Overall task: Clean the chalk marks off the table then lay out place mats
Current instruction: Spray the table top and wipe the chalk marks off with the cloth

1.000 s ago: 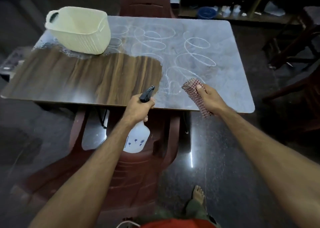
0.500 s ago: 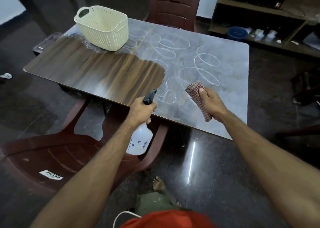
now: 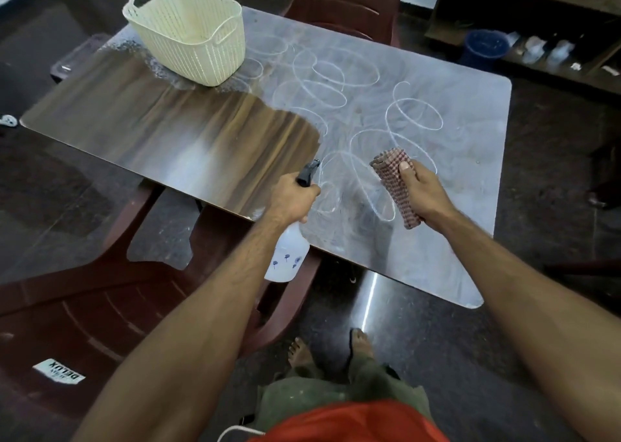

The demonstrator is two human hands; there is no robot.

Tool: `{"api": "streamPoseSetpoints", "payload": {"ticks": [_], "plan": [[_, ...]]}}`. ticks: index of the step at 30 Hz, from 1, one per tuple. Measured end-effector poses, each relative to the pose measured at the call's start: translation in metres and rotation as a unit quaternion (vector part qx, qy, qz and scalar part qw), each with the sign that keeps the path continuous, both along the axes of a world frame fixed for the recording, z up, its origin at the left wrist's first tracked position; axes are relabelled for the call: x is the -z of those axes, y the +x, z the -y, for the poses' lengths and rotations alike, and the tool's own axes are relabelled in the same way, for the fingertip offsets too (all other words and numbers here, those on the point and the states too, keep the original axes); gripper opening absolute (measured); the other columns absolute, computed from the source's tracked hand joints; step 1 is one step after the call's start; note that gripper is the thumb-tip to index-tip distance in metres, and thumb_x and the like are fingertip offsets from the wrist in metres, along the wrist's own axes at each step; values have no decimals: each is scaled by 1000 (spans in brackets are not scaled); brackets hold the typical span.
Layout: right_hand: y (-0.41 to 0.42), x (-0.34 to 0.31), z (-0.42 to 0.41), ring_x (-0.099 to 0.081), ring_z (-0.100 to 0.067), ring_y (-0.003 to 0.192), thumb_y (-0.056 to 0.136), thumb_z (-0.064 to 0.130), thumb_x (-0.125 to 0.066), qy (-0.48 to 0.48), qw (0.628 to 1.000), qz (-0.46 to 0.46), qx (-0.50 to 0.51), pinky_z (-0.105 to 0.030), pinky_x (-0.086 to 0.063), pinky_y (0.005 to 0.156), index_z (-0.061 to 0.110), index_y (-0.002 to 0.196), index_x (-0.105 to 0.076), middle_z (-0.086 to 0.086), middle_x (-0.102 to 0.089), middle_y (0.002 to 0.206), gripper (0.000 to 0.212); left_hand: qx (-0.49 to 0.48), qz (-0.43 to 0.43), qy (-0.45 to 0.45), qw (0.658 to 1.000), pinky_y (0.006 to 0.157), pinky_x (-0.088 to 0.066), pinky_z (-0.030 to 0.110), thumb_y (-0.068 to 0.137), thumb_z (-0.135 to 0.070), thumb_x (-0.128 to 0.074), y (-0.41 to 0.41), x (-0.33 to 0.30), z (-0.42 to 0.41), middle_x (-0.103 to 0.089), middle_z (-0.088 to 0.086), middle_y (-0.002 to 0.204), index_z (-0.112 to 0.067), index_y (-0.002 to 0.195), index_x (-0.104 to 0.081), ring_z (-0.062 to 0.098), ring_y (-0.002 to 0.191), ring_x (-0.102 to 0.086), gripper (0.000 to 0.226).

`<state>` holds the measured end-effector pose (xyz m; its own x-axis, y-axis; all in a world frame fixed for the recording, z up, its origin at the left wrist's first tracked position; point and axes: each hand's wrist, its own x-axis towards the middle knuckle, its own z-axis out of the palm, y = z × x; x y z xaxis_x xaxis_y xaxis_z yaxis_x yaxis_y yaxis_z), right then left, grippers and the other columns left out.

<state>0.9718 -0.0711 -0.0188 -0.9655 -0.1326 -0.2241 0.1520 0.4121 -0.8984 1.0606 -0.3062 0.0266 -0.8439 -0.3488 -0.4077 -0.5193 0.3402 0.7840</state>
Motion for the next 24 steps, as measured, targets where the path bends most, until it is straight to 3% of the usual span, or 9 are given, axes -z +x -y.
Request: {"api": "streamPoseSetpoints", "payload": {"ticks": [4, 7, 11, 13, 16, 20, 24], "plan": [[-35, 6, -2, -63, -18, 101, 106, 36, -40, 17, 999, -5, -41, -39, -49, 96, 14, 124, -60, -3, -67, 113, 35, -29, 11, -4, 1000, 58, -50, 34, 81, -18, -59, -28, 11, -7, -57, 4, 61, -6, 77, -61, 16, 35, -51, 13], [-61, 7, -3, -64, -26, 110, 106, 35, -39, 6, 998, 8, -66, -44, -50, 99, 14, 127, -59, -9, -68, 119, 35, -46, 19, -13, 999, 57, -50, 33, 79, -19, -60, -43, 15, -15, -58, 4, 62, -13, 67, -55, 18, 37, -51, 14], [-90, 8, -10, -67, -23, 98, 106, 35, -39, 9, 996, 3, -87, -36, -53, 87, 17, 126, -58, -6, -70, 111, 33, -61, 29, -21, 998, 58, -52, 34, 82, -18, -61, -51, 18, -27, -58, 6, 62, -11, 65, -53, 23, 46, -53, 20], [-103, 8, -10, -63, -18, 96, 106, 36, -39, 22, 995, -1, -98, -32, -50, 84, 16, 132, -57, -3, -67, 113, 37, -71, 26, -10, 997, 49, -47, 26, 85, -16, -62, -46, 20, -33, -58, 6, 64, -9, 73, -56, 18, 42, -50, 15], [-117, 11, -8, -60, -15, 97, 106, 37, -39, 27, 993, -6, -112, -33, -49, 86, 16, 133, -57, -1, -64, 114, 38, -94, 36, 3, 995, 39, -41, 17, 86, -16, -65, -26, 24, -41, -54, -3, 51, -8, 73, -59, 10, 34, -48, 16], [-124, 14, 4, -59, -18, 94, 106, 36, -39, 8, 989, 0, -148, -45, -50, 90, 22, 121, -59, -4, -65, 110, 29, -122, 75, -11, 990, 51, -49, 25, 83, -19, -63, 4, 34, -48, -61, 3, 61, -10, 76, -62, 13, 35, -52, 12], [-120, 19, 17, -60, -20, 104, 106, 36, -39, -5, 983, 17, -185, -43, -49, 94, 16, 129, -57, -6, -65, 116, 35, -145, 99, -2, 985, 48, -39, 21, 84, -22, -61, 28, 40, -53, -60, 8, 64, -16, 68, -53, 15, 33, -49, 19]]}}
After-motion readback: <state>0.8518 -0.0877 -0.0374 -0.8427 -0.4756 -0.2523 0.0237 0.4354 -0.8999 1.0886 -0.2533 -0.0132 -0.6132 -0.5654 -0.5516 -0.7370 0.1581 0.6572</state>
